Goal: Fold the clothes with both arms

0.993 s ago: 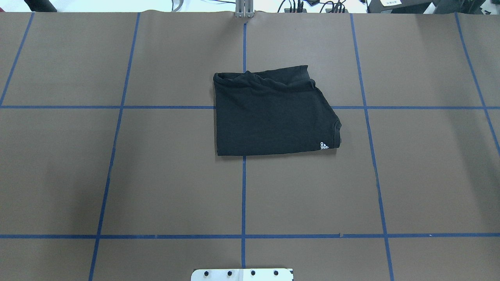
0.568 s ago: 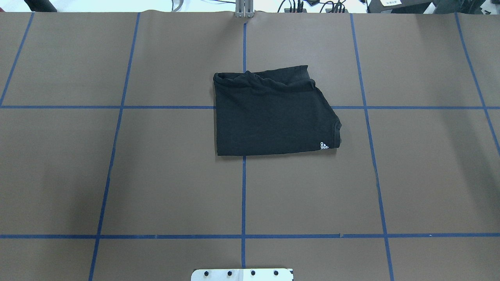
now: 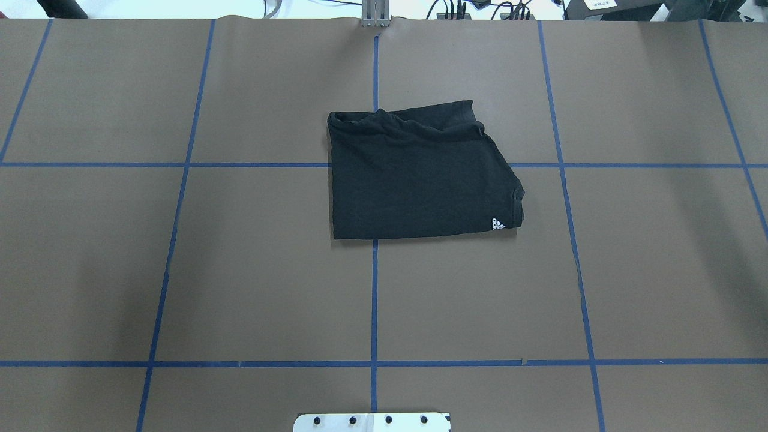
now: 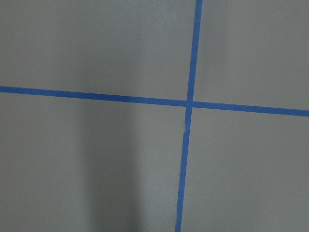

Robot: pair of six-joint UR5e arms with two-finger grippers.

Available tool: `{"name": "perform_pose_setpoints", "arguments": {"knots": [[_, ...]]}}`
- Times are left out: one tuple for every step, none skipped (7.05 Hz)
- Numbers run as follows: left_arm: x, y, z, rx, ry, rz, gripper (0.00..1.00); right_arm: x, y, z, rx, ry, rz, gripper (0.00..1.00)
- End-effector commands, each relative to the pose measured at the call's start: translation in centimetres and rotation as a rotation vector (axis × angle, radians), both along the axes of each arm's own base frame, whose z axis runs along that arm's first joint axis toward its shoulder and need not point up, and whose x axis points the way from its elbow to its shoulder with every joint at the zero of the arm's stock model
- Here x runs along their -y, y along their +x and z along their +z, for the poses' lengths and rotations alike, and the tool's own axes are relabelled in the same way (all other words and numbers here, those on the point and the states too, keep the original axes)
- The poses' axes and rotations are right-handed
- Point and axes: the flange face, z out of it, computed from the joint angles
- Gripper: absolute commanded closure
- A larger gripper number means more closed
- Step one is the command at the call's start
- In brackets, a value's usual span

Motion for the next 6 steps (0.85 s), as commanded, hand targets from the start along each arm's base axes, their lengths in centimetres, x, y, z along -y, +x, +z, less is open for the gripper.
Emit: {"name": "perform_pose_setpoints", "arguments": {"knots": [[0.3,0.2,-1.0,-0.006,0.023,0.003,0.00,-3.3,-1.3,2.3,-0.004,0.010,-0.030,0.00],[0.1,0.1,-1.5,-0.007,0.043,0.001,0.00,-3.0,-2.5,1.6,0.003,0.042,-0.050,0.00],[-0.1,0.3,-0.9,-0.006,0.035,0.006,0.00,-3.2,-2.5,0.6,-0.002,0.058,-0.050,0.00],[-0.2,0.2,-1.4,-0.005,0.042,0.007,0.00,-3.3,-2.5,0.5,0.002,0.063,-0.050,0.00],[0.1,0.3,-1.7,-0.005,0.050,0.007,0.00,-3.2,-2.5,-0.3,0.006,0.083,-0.051,0.00],[0.3,0.3,-1.6,-0.005,0.045,0.004,0.00,-3.3,-2.7,-0.5,0.006,0.079,-0.054,0.00]]}}
